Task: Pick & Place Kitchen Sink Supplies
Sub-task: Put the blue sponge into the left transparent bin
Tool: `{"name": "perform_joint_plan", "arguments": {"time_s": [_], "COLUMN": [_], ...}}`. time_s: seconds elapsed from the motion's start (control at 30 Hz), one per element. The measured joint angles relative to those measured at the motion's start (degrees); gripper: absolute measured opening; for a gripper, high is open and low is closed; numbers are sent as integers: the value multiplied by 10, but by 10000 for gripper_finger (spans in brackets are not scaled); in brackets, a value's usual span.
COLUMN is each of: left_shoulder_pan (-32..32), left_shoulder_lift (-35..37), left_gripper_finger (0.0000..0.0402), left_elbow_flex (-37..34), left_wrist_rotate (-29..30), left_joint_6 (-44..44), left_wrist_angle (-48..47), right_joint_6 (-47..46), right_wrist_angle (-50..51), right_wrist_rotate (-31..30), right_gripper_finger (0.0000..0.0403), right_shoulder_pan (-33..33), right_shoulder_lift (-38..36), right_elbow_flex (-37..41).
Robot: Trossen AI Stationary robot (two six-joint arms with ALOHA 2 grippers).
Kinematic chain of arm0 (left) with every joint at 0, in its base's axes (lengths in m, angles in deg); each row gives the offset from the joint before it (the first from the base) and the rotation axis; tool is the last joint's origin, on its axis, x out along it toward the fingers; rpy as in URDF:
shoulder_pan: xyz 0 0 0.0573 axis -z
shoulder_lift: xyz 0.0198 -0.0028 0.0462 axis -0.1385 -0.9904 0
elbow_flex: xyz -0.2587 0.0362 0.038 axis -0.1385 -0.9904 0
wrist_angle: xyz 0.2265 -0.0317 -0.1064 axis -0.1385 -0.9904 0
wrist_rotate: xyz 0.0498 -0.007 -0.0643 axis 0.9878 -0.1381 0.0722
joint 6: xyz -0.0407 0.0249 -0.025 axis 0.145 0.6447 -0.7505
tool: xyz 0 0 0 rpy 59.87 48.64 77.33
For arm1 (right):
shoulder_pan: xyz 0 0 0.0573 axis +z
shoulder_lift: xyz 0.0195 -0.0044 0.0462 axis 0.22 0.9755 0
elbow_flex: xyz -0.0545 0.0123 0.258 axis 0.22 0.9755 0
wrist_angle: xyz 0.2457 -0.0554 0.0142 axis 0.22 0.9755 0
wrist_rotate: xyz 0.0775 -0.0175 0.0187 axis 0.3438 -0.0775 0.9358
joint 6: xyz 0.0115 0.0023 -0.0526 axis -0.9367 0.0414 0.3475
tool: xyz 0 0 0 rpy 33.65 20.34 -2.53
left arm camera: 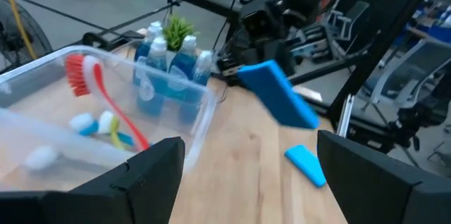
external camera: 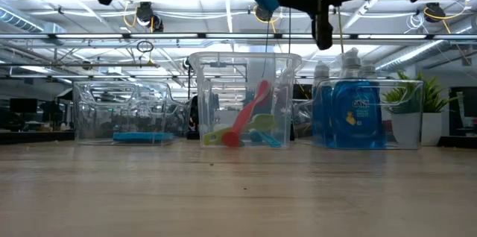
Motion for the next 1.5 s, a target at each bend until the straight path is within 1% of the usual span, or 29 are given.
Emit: {"name": "perform_joint_plan", "arguments": {"time_s": [0.07,0.3,0.43,0.53,0.73,0.9,1.17,1.27,1.5], "left_shoulder_pan": [0,0,0,0,0,0,-2,-9,-23], "left_shoulder_lift": [-22,-102,-140,-162,-188,-200,-235,-251,-275], "left_gripper_finger": [324,324,324,324,324,324,324,324,324], "left_elbow_flex": [0,0,0,0,0,0,0,0,0], "left_wrist_rotate": [0,0,1,3,44,90,128,139,141], "left_joint_6": [-6,-16,-16,-14,3,20,68,66,67], "left_wrist_angle": [31,139,190,226,255,262,345,363,419], "right_joint_6": [24,95,158,211,293,354,407,410,416], "right_wrist_angle": [-1,-12,-10,20,74,86,86,86,87], "right_wrist_rotate": [9,8,8,5,-19,-49,-68,-70,-70], "right_gripper_finger": [0,0,0,0,0,0,0,0,0], "right_shoulder_pan": [-15,-57,-70,-78,-85,-85,-85,-85,-85], "right_shoulder_lift": [0,0,0,0,0,0,9,9,9], "right_elbow_flex": [0,-3,-30,-64,-120,-140,-164,-165,-166]}}
